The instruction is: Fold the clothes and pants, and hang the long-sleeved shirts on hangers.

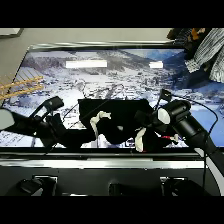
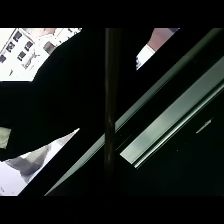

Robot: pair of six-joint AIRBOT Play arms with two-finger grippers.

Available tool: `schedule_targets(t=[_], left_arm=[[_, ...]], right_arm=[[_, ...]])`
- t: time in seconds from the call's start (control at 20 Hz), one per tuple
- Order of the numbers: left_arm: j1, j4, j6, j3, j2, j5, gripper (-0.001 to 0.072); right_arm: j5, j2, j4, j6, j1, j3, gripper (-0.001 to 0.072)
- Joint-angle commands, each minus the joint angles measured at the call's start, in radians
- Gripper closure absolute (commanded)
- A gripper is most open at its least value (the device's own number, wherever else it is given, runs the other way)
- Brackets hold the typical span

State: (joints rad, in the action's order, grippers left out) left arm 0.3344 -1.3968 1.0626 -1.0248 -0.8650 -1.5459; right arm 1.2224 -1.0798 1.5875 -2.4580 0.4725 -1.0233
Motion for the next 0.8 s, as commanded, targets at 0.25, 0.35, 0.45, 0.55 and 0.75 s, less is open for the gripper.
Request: schedule_targets(t=[0.25, 0.35, 0.45, 0.55, 0.75], left_arm=[[0.010, -0.010, -0.231, 0.105, 0.086, -0.014, 0.0683], [0.007, -0.010, -0.305, 0.104, 0.085, -0.014, 0.0682], [-0.015, 0.019, -0.351, 0.105, 0.082, -0.014, 0.0683], [-0.039, 0.040, -0.367, 0.111, 0.076, -0.016, 0.0682], [-0.047, 0.047, -0.372, 0.118, 0.069, -0.017, 0.0682]], right_arm=[[-0.055, -0.003, 0.030, -0.045, -0.001, 0.000, 0.0670], [-0.055, -0.003, 0.051, -0.052, -0.001, 0.000, 0.0670], [-0.054, -0.003, 0.076, -0.071, -0.001, 0.000, 0.0670], [-0.055, -0.003, 0.086, -0.088, -0.001, 0.000, 0.0670], [-0.070, -0.003, 0.102, -0.124, -0.001, 0.000, 0.0670]])
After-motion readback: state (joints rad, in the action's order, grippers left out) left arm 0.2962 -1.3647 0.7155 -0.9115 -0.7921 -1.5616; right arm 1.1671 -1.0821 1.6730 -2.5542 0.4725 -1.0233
